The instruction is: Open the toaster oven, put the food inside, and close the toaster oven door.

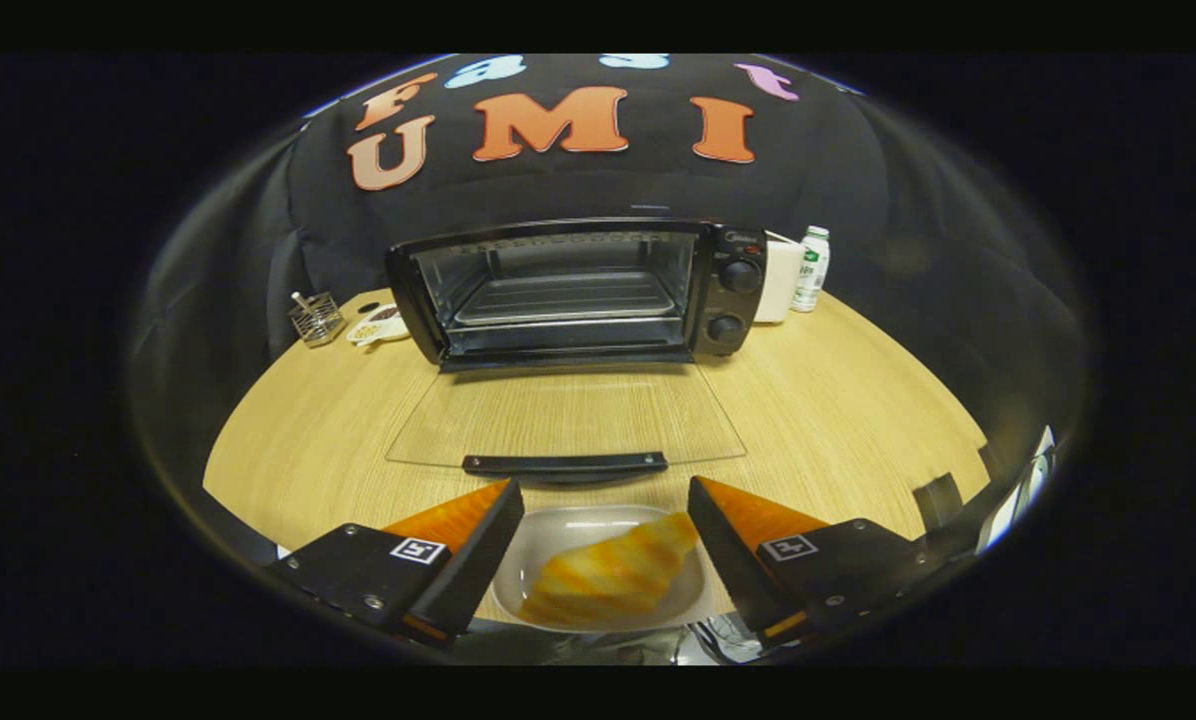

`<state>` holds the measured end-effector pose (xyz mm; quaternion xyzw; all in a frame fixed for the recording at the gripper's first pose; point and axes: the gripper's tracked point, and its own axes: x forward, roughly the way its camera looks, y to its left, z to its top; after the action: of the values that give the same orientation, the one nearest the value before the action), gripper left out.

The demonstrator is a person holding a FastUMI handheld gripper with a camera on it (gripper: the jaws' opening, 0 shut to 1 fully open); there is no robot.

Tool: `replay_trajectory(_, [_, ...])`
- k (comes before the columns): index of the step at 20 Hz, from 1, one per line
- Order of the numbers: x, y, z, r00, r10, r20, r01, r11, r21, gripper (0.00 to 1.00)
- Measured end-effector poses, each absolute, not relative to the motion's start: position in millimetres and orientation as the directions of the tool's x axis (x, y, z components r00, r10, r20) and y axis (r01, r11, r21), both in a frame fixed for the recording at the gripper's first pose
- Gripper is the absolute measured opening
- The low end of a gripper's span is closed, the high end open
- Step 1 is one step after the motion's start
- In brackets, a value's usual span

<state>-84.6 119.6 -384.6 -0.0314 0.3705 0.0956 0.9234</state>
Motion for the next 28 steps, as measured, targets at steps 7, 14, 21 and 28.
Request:
replay_trajectory(7, [-129.6,108.1,-400.2,0.686,0.093,-0.722,-0.121,0.993,0.012,0.99])
replay_trajectory(14, [-155.1,115.7,-424.8,0.662,0.069,-0.747,-0.092,0.996,0.010,0.98])
replay_trajectory(21, [-161.6,114.1,-447.2,0.619,0.041,-0.784,-0.065,0.998,0.001,0.99])
replay_trajectory(28, [-159.2,116.2,-434.1,0.635,0.063,-0.770,-0.068,0.997,0.025,0.91])
